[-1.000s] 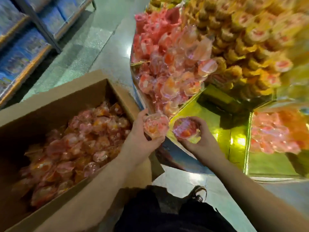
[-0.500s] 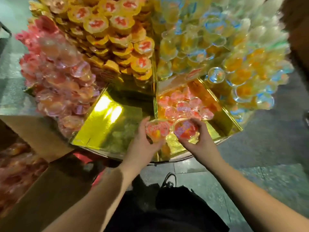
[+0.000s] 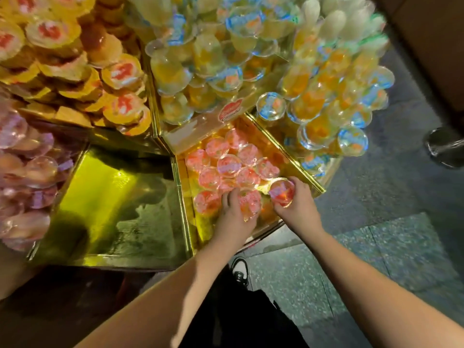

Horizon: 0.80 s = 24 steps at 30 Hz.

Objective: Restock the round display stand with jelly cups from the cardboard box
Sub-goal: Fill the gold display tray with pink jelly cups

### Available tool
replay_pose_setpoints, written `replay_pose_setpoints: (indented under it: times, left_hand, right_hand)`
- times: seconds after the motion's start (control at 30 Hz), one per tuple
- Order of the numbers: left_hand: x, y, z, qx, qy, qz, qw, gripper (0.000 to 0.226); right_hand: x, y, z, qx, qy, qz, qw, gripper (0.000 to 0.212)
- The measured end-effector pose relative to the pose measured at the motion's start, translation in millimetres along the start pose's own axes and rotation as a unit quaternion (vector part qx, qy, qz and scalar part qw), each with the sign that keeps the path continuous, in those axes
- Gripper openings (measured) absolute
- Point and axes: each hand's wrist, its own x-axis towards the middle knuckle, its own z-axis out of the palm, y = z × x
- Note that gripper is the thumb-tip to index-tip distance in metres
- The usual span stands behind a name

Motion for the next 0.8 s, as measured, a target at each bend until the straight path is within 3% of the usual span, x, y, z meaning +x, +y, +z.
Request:
replay_pose_setpoints:
  times: [0.17,0.37,0.57,0.8]
  left_hand:
    - [34.4,-6.2,29.4,0.04,0.008,0.017,0.999,0.068]
    - [60.2,-22.1,55.8,0.123,0.054,0.06,0.989,0.057]
    - [70.5,-32.3,73.0,0.151,0.072,0.11,0.98,0.049]
    - [76.8,-49.5,75.9,0.188,0.073,0.165,0.965,0.054]
  right_hand:
    - [27.0,9.4,12.7,-0.076,-0.022,0.007,0.997,0.074]
    - [44.2,19.2,19.6,-0.136,-0.025,0.025,0.99,0.046]
    - [51.5,27.4,21.5,-0.291,-0.039,0.004,0.956,0.046]
    - [55.0,27.7,26.3,-0.335,-0.053,0.013,0.941,0.044]
